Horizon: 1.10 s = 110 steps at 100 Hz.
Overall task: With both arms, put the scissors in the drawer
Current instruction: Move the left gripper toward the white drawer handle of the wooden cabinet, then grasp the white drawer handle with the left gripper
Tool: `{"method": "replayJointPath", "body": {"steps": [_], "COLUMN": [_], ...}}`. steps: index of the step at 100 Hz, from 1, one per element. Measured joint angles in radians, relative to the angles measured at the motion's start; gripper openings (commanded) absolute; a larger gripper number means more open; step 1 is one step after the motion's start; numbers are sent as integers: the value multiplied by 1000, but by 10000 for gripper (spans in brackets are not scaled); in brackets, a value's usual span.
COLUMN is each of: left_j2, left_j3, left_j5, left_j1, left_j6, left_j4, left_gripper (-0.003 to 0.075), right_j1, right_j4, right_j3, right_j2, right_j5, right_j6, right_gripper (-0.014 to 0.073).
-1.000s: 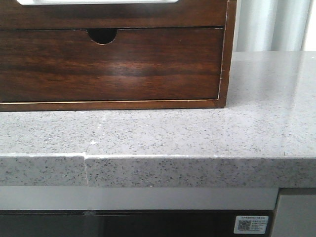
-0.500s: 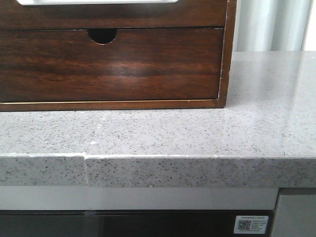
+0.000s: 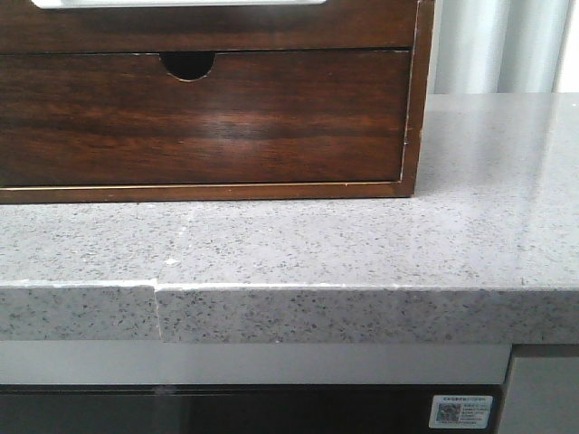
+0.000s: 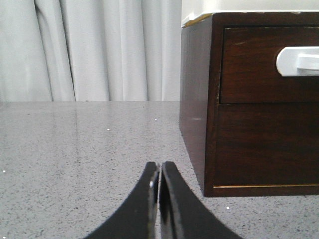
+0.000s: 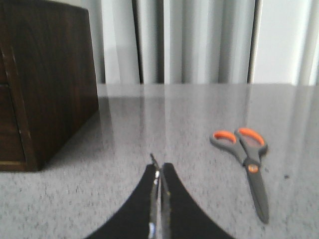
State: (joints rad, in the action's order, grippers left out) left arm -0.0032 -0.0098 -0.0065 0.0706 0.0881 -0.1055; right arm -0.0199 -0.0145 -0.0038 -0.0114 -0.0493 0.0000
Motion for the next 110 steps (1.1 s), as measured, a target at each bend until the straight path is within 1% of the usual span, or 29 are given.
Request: {"method": "replayJointPath", "body": {"steps": [11, 28, 47, 60, 68, 78, 110], "left_j2": [0, 13, 145, 244, 280, 298, 303], "left_j3": [-37, -193, -372, -463, -493, -498, -498], "left_j5": [51, 171, 293, 342, 347, 348, 351], "left_j1": [0, 0, 0, 0, 0, 0, 0], "left_j6": [0, 0, 0, 0, 0, 0, 0], "left_j4": [-51, -65, -65, -65, -65, -65, -65], "left_gripper": [-20, -20, -20, -20, -20, -20, -20], "right_j1": [0, 0, 0, 0, 0, 0, 0], "right_j4": [-4, -1, 3, 3, 3, 3, 3], "right_j3": [-67, -221, -381, -473, -510, -519, -519], "right_j2": [0, 43, 185, 279, 322, 348, 356], "right_j5": [-114, -250, -365, -432, -447, -449, -456], "right_j6": [0, 0, 0, 0, 0, 0, 0], "right_gripper": [-69, -69, -69, -69, -69, -69, -69]}}
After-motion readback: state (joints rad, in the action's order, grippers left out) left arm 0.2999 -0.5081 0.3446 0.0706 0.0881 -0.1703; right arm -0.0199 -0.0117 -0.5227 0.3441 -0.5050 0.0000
